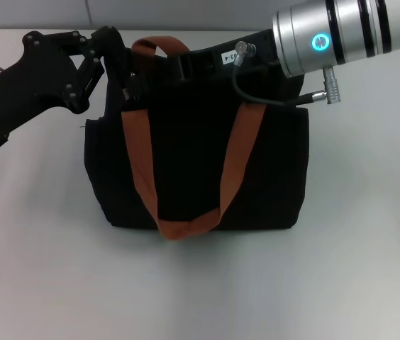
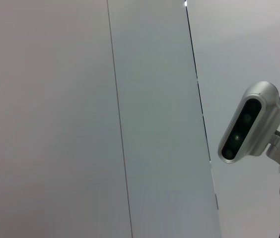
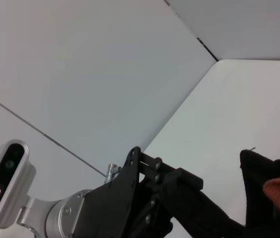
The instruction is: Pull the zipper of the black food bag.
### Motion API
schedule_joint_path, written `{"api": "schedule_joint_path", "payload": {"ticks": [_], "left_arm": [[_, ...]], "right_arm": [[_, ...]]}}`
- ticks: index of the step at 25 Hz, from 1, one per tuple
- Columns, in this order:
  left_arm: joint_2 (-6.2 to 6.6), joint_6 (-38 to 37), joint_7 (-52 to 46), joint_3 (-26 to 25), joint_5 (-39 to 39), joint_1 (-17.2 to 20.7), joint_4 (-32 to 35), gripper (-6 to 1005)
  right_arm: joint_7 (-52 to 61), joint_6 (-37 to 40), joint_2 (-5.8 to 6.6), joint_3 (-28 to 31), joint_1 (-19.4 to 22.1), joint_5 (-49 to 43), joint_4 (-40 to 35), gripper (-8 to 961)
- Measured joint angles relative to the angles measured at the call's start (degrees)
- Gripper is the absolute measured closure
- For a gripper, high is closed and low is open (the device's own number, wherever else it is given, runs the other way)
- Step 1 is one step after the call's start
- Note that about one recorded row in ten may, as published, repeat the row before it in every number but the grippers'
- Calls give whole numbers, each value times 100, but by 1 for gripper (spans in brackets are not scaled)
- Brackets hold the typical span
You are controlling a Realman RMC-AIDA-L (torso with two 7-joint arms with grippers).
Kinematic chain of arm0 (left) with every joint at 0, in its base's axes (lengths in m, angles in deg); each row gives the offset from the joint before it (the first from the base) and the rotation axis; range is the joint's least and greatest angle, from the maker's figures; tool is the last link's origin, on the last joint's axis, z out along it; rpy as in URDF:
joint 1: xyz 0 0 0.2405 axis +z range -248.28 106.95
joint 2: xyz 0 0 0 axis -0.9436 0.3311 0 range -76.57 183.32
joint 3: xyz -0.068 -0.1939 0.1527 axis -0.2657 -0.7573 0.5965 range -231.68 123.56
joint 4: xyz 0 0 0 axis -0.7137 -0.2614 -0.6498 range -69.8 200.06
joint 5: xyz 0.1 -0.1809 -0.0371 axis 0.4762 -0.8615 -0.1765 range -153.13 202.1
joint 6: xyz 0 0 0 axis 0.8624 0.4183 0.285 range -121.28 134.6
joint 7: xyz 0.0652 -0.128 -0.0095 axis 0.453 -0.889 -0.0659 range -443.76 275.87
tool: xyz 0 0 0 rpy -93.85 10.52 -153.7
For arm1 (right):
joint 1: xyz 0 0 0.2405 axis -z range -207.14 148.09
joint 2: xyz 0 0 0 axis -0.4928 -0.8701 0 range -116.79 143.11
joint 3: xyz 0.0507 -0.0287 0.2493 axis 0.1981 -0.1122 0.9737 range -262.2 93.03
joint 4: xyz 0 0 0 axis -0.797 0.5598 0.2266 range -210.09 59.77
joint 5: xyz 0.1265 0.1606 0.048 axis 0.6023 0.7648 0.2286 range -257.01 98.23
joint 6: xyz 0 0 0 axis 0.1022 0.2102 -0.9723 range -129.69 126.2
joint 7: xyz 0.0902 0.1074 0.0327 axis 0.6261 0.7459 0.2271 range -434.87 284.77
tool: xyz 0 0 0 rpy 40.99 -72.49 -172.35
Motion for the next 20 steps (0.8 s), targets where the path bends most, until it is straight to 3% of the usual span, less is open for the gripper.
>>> {"api": "schedule_joint_path", "payload": {"ticks": [20], "left_arm": [[0,-14,-70,0,-14,-32,1,882]], "right_arm": [[-129,-124,0,-32,-67,70,131,716]]}}
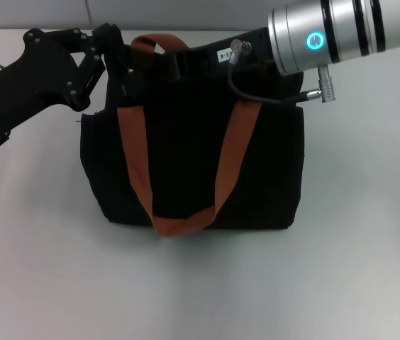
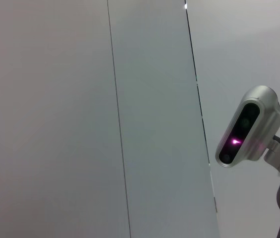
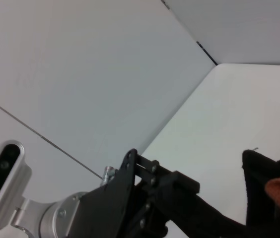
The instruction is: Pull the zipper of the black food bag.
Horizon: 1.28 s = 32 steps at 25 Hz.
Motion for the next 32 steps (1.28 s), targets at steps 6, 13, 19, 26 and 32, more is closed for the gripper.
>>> {"api": "schedule_joint_path", "payload": {"ticks": [6,13,19,26,32], "left_arm": [[0,9,0,0,-6,0,0,880],[0,-36,-54,0,-7,2,0,877],[0,-46,-69,0,-6,-2,-1,875],[0,-50,-70,0,-6,0,0,872],[0,-59,-70,0,-4,-3,0,870]], "right_arm": [[15,26,-1,43,36,-93,-103,735],[-22,-53,-32,-50,-59,-74,-118,756],[-25,-37,-39,-75,-86,-56,-116,775],[-26,-65,-29,-42,-32,-83,-117,796],[-34,-79,-25,-83,-60,-86,-119,815]]}}
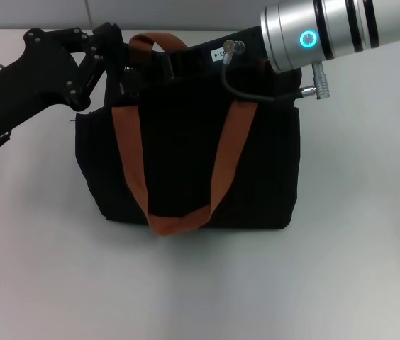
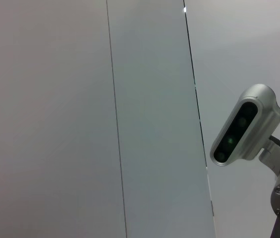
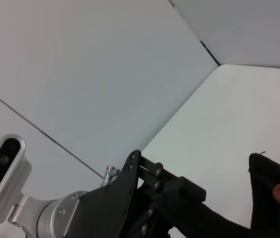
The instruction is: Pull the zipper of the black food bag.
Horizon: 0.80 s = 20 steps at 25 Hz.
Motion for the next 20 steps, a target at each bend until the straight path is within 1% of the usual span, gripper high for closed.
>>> {"api": "schedule_joint_path", "payload": {"ticks": [4,10,15,20], "left_arm": [[0,-2,0,0,0,19,0,868],[0,-2,-8,0,0,55,0,866],[12,-1,-9,-1,-50,99,0,864],[13,0,-9,-6,-94,108,-1,862]], "right_arm": [[-21,-12,1,0,8,-10,-7,827],[64,-13,4,2,30,-317,-160,956],[329,-7,4,3,95,-522,-423,955],[842,20,0,-90,268,-1011,-1042,955]]}}
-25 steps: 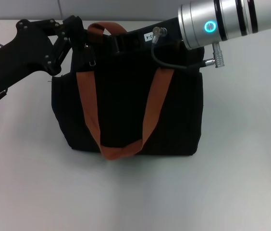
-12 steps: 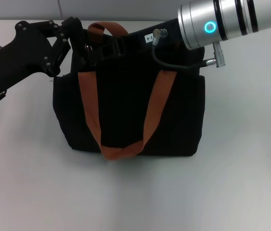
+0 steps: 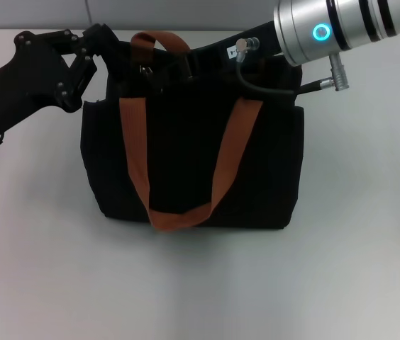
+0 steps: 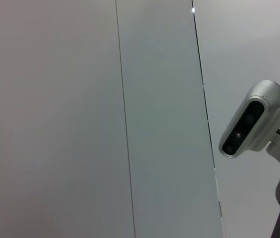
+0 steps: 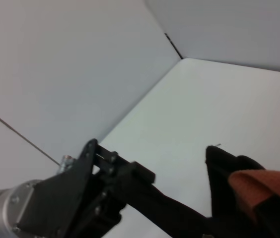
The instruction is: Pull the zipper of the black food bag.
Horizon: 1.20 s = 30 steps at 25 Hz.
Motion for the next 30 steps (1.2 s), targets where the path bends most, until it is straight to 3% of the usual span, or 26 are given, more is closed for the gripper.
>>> {"api": "schedule_joint_path", "payload": {"ticks": [9,21,30], "left_arm": [[5,46,0,-3,-41,10,1,858],[4,152,0,-2,-58,16,1,853],[5,186,0,-25,-71,49,1,850]], "right_arm": [[522,129,-4,-16,202,-567,-556,954],[1005,615,-11,107,887,-1222,-1763,921],[1101,1098,-10,738,1306,-1547,-2427,889]]}}
